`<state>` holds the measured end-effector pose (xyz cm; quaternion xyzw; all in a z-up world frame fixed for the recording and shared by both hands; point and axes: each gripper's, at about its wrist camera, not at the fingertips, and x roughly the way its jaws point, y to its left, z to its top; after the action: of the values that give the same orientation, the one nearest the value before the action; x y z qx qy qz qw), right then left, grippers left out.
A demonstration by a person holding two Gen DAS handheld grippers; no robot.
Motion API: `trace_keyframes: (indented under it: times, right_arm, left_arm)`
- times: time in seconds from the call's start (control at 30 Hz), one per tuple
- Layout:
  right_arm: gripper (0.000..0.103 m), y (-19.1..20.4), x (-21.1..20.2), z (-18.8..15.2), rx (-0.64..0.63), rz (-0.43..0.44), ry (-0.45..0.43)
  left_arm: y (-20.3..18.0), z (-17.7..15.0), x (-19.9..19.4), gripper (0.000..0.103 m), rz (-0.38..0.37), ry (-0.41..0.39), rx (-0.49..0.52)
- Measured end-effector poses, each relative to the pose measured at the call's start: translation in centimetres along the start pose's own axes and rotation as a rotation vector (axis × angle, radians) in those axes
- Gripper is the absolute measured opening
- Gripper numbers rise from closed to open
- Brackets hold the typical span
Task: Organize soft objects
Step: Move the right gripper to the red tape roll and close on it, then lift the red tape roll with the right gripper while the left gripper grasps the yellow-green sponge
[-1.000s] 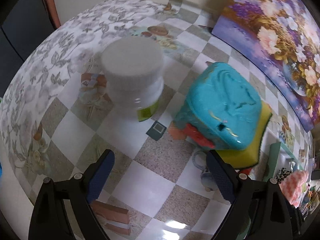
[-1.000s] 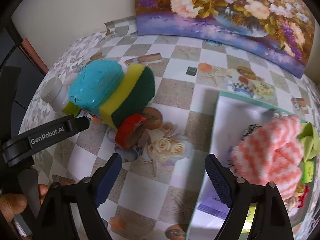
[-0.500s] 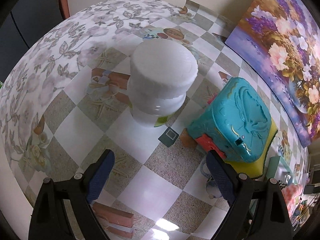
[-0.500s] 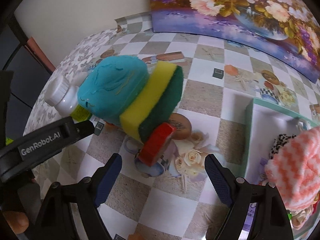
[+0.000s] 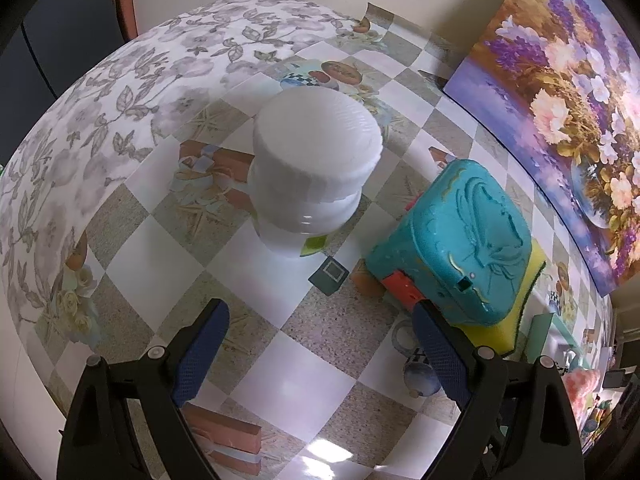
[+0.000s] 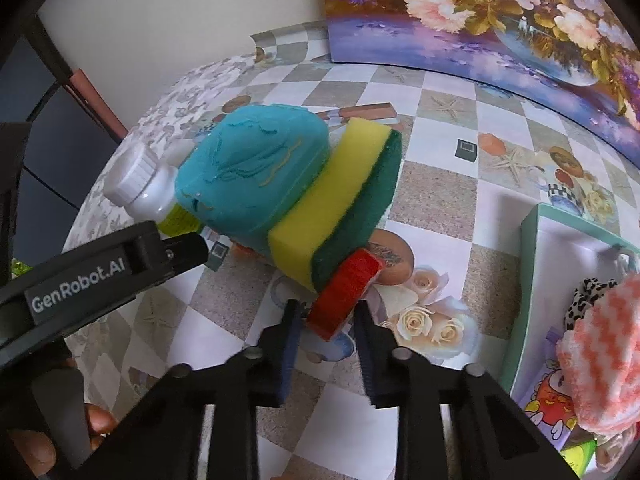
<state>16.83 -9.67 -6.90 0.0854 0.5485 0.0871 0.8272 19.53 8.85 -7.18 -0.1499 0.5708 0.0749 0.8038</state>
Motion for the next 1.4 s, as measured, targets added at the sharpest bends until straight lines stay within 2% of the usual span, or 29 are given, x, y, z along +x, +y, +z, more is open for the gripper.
trace_keyframes:
  times: [0.23, 0.43, 0.63, 0.83, 0.9, 1.03, 1.13, 1.3, 1.4]
  right_arm:
    - [0.022, -0.3, -0.3, -0.1, 0.009, 0.017, -0.002]
    - [0.021, -1.0, -1.0, -0.3, 0.014, -0.005, 0.003]
    - [0.021, -2.4, -1.9, -0.6, 0.029, -0.034, 0.014]
    - [0.021, -4.1, -4.0, -0.5, 0.063, -0.046, -0.013]
    - [0.021, -4.5, -4.9, -0.4, 0.070, -0.051, -0.027]
    - [0.021, -5.4, -6.7, -0.5, 0.083, -0.061, -0.054]
    - [0.021, -5.7, -7.9, -0.6, 0.078, -0.071, -0.072]
    - [0.021, -6.1, -9.1, -0.8, 0.070, -0.077, -0.093]
    - [0.021, -6.3, -9.2, -0.8, 0.071, -0.079, -0.092]
  left_arm:
    - [-0.4, 0.0, -0.5, 0.093, -0.014, -0.011, 0.008]
    - [-0.8, 0.0, -1.3, 0.093, -0.033, -0.025, 0.016]
    - [-1.6, -0.2, -1.9, 0.093, -0.080, -0.018, 0.021]
    - [-3.6, -0.6, -2.6, 0.093, -0.138, -0.014, 0.074]
    - [-4.4, -0.9, -2.9, 0.091, -0.154, -0.014, 0.100]
    - [-6.3, -1.5, -3.3, 0.076, -0.168, -0.013, 0.167]
    - [-7.3, -2.0, -3.1, 0.074, -0.188, 0.005, 0.193]
    - [-8.4, -2.5, -2.3, 0.073, -0.196, 0.023, 0.189]
    - [-8.6, -2.6, -1.5, 0.067, -0.197, 0.027, 0.147]
